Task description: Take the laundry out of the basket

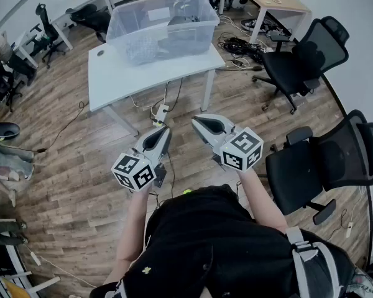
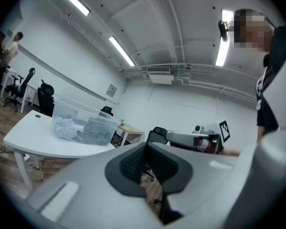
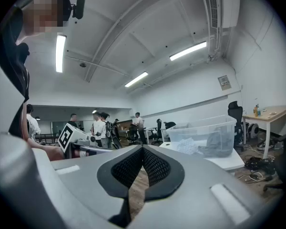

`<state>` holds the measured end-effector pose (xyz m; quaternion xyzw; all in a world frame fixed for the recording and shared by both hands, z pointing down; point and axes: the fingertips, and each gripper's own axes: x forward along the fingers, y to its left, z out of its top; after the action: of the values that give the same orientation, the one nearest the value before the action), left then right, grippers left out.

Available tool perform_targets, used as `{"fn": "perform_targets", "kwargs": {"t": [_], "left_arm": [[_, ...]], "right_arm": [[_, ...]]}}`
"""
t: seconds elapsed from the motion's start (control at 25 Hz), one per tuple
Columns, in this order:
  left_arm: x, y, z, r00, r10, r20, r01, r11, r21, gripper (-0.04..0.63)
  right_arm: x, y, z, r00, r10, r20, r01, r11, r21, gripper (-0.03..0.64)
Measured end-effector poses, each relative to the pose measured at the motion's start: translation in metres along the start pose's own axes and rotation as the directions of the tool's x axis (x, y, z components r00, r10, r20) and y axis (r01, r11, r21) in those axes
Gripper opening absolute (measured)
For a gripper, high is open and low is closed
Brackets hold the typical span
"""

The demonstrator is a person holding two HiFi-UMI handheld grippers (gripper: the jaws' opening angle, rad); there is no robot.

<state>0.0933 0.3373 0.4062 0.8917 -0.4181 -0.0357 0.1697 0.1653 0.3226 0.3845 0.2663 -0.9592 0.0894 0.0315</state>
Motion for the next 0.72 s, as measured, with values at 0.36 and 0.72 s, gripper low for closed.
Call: {"fn": "perform_targets", "kwargs": {"t": [0.36, 0.72], "left_arm": [[-0.001, 0.002, 0.003, 1.0, -0.004, 0.007, 0.004, 1.0, -0.003, 0.008], [-0.002, 0.002, 0.006, 1.0, -0.012, 0.012, 0.012, 1.0, -0.003, 0.008]], "right_arm": [[0.003, 0.006, 0.002, 0.998, 0.062, 0.023, -0.063, 0.998, 0.032, 0.0], [0.005, 0.011, 0.001, 0.996, 0.092, 0.014, -0.093, 0.994, 0.05, 0.0]]}}
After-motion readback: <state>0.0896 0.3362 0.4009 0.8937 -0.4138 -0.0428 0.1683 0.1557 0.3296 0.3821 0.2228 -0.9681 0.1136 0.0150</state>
